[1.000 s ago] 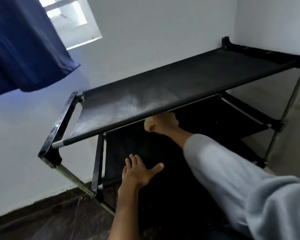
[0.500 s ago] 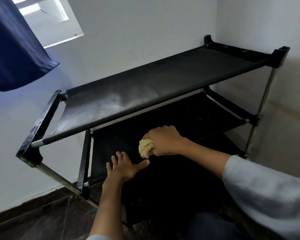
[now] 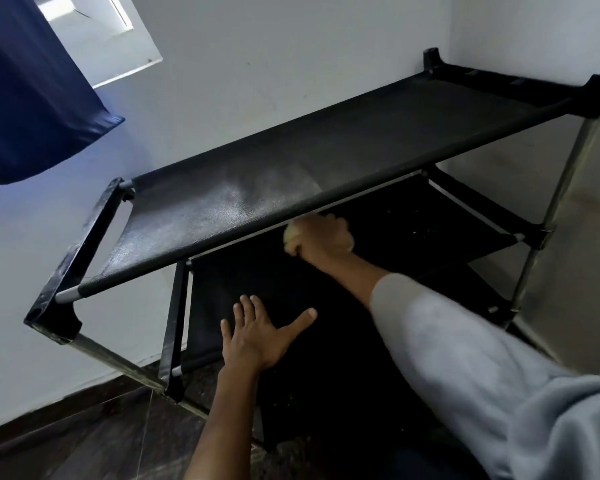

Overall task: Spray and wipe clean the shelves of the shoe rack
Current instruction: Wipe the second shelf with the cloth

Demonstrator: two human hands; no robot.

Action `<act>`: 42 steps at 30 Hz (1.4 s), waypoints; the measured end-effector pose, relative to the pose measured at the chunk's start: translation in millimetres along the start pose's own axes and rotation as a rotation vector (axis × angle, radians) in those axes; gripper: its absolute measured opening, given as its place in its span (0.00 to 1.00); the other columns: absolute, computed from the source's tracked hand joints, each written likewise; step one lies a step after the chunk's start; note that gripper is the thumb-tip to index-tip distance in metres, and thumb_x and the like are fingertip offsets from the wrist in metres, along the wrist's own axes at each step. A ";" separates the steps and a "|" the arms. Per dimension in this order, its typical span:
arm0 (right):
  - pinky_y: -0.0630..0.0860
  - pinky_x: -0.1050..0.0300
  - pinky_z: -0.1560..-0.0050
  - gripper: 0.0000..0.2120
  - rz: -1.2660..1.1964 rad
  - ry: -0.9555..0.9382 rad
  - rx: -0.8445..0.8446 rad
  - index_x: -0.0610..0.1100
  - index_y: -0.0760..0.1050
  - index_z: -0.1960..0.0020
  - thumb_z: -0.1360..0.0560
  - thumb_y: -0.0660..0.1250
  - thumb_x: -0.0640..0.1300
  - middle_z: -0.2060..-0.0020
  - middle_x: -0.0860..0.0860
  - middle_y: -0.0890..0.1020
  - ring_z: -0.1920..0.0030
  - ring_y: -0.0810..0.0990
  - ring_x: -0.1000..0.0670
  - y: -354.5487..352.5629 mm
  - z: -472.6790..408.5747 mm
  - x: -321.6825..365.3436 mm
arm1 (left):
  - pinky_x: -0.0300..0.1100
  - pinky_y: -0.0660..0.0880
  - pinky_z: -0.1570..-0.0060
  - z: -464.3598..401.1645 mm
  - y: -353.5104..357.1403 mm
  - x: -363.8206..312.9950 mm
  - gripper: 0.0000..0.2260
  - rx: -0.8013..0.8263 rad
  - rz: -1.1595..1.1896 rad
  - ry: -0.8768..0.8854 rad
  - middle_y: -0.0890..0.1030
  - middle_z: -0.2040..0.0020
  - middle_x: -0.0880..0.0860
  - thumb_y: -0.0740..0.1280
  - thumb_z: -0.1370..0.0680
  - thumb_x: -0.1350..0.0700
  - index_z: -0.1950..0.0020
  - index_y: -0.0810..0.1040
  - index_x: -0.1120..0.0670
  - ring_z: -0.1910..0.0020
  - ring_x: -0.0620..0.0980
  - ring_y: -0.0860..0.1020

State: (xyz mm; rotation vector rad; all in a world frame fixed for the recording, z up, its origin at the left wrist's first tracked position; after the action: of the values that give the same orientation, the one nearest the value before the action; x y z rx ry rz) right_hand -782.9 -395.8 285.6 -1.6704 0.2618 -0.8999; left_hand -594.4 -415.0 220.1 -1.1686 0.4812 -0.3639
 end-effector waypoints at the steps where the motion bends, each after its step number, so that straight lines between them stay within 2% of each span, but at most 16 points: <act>1: 0.72 0.52 0.44 0.12 0.000 0.068 -0.007 0.49 0.79 0.47 0.28 0.66 0.51 0.47 0.46 0.80 0.47 0.77 0.41 -10.2 -4.4 -24.3 | 0.53 0.36 0.28 -0.1 0.3 0.6 0.56 0.005 0.006 0.003 0.39 0.22 0.55 0.50 0.37 0.21 0.23 0.39 0.57 0.24 0.51 0.38; 3: 0.73 0.52 0.45 0.11 0.086 0.161 -0.026 0.48 0.80 0.51 0.28 0.64 0.51 0.51 0.46 0.81 0.49 0.78 0.41 -29.3 -12.1 -73.3 | 0.52 0.35 0.28 -0.4 2.2 0.9 0.57 0.017 0.013 0.017 0.38 0.23 0.55 0.50 0.37 0.20 0.23 0.39 0.57 0.24 0.51 0.37; 7: 0.69 0.54 0.56 0.14 0.128 0.381 -0.110 0.44 0.79 0.54 0.27 0.63 0.54 0.54 0.44 0.81 0.55 0.79 0.42 -48.1 -19.5 -142.9 | 0.51 0.34 0.29 -2.5 4.7 -0.8 0.56 0.043 0.021 0.055 0.37 0.23 0.56 0.51 0.37 0.21 0.24 0.37 0.58 0.24 0.52 0.36; 10: 0.70 0.56 0.64 0.13 0.202 0.436 -0.122 0.42 0.79 0.53 0.25 0.64 0.51 0.58 0.44 0.81 0.68 0.73 0.44 -41.1 -23.9 -124.9 | 0.50 0.35 0.28 -2.8 5.6 -1.5 0.56 0.055 0.023 0.055 0.36 0.23 0.57 0.52 0.36 0.22 0.24 0.37 0.59 0.24 0.53 0.36; 12: 0.69 0.57 0.68 0.13 0.215 0.420 -0.123 0.43 0.79 0.52 0.25 0.64 0.52 0.58 0.44 0.82 0.69 0.73 0.45 -31.9 -22.2 -92.7 | 0.50 0.35 0.28 -2.8 4.8 -3.2 0.56 0.060 0.021 0.054 0.37 0.23 0.57 0.52 0.36 0.22 0.24 0.37 0.59 0.24 0.53 0.36; 15: 0.77 0.58 0.57 0.13 0.126 0.215 -0.035 0.46 0.80 0.48 0.25 0.64 0.52 0.53 0.49 0.83 0.55 0.82 0.47 0.1 -15.2 -19.0 | 0.49 0.37 0.27 -3.6 3.8 -4.1 0.56 0.056 0.010 0.049 0.37 0.23 0.58 0.53 0.35 0.22 0.24 0.37 0.60 0.24 0.53 0.38; 18: 0.77 0.55 0.47 0.14 0.099 -0.127 0.089 0.50 0.79 0.44 0.28 0.67 0.51 0.48 0.51 0.82 0.47 0.81 0.48 32.6 15.7 59.6 | 0.49 0.38 0.27 -2.4 3.2 -3.5 0.55 0.040 -0.004 0.043 0.38 0.23 0.59 0.53 0.34 0.23 0.24 0.37 0.60 0.24 0.53 0.38; 20: 0.74 0.53 0.45 0.18 0.142 -0.315 0.111 0.52 0.75 0.38 0.27 0.68 0.51 0.43 0.51 0.79 0.43 0.78 0.47 36.8 36.0 80.8 | 0.49 0.39 0.27 -1.3 3.0 -3.8 0.55 0.030 0.008 0.050 0.39 0.23 0.58 0.54 0.34 0.24 0.24 0.36 0.60 0.24 0.53 0.39; 22: 0.71 0.53 0.48 0.18 0.127 -0.346 0.119 0.53 0.74 0.37 0.27 0.67 0.51 0.43 0.51 0.78 0.43 0.78 0.46 28.7 42.0 67.1 | 0.48 0.41 0.26 0.4 2.0 -3.9 0.56 0.019 0.026 0.050 0.40 0.23 0.58 0.54 0.35 0.23 0.24 0.38 0.60 0.23 0.52 0.40; 25: 0.68 0.58 0.52 0.13 0.100 -0.180 0.109 0.57 0.79 0.45 0.30 0.68 0.53 0.46 0.52 0.81 0.46 0.80 0.47 6.5 27.6 5.6 | 0.47 0.42 0.26 1.3 0.6 -3.3 0.57 0.015 0.041 0.053 0.40 0.22 0.58 0.53 0.36 0.22 0.23 0.39 0.60 0.23 0.52 0.41; 29: 0.71 0.53 0.48 0.15 0.156 0.172 -0.007 0.51 0.77 0.44 0.28 0.65 0.55 0.45 0.48 0.80 0.45 0.78 0.45 -27.7 8.2 -99.1 | 0.48 0.42 0.26 3.6 -0.3 -4.3 0.56 0.008 0.054 0.074 0.40 0.23 0.58 0.53 0.36 0.22 0.24 0.38 0.60 0.23 0.52 0.41; 33: 0.73 0.52 0.47 0.18 0.123 0.352 -0.059 0.46 0.75 0.41 0.27 0.67 0.53 0.44 0.45 0.79 0.44 0.78 0.44 -27.9 6.4 -103.9 | 0.48 0.42 0.26 3.8 -0.4 -6.6 0.56 -0.005 0.052 0.084 0.39 0.23 0.58 0.53 0.35 0.23 0.24 0.38 0.61 0.23 0.53 0.41; 35: 0.74 0.55 0.49 0.18 0.037 0.242 0.001 0.49 0.78 0.44 0.31 0.70 0.56 0.47 0.48 0.81 0.46 0.80 0.45 -11.1 12.1 -58.3 | 0.47 0.42 0.26 3.5 -0.7 -7.4 0.56 -0.018 0.045 0.080 0.40 0.23 0.58 0.53 0.35 0.23 0.24 0.38 0.61 0.23 0.53 0.41; 37: 0.73 0.57 0.53 0.18 -0.012 0.020 0.084 0.51 0.80 0.46 0.34 0.71 0.57 0.50 0.49 0.83 0.47 0.81 0.46 16.3 27.2 2.2 | 0.47 0.43 0.26 2.8 -1.5 -6.3 0.56 -0.040 0.033 0.070 0.40 0.23 0.59 0.54 0.35 0.23 0.24 0.38 0.61 0.23 0.53 0.42; 39: 0.70 0.57 0.54 0.18 -0.027 -0.197 0.149 0.53 0.79 0.42 0.32 0.70 0.53 0.50 0.50 0.82 0.47 0.81 0.46 37.6 50.0 51.1 | 0.46 0.43 0.26 2.8 -2.0 -3.5 0.57 -0.060 0.034 0.050 0.41 0.23 0.60 0.56 0.35 0.23 0.24 0.38 0.63 0.23 0.53 0.43; 42: 0.69 0.56 0.53 0.21 -0.078 -0.278 0.194 0.57 0.75 0.37 0.30 0.70 0.52 0.47 0.51 0.82 0.46 0.80 0.46 37.4 55.0 57.2 | 0.46 0.43 0.26 5.6 -3.0 -2.2 0.59 -0.092 0.065 0.049 0.41 0.23 0.60 0.56 0.36 0.23 0.24 0.37 0.62 0.23 0.53 0.43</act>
State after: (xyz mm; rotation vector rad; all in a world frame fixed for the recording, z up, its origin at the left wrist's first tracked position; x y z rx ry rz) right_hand -696.2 -401.5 273.3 -1.6092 -0.0781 -0.7153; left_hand -593.3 -410.6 225.1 -1.2318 0.5821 -0.3174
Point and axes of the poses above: each hand's wrist, its own z-axis away from the middle knuckle, its own y-axis out of the palm, x = y × z, the point moved 10 cm from there along -z, towards the middle knuckle
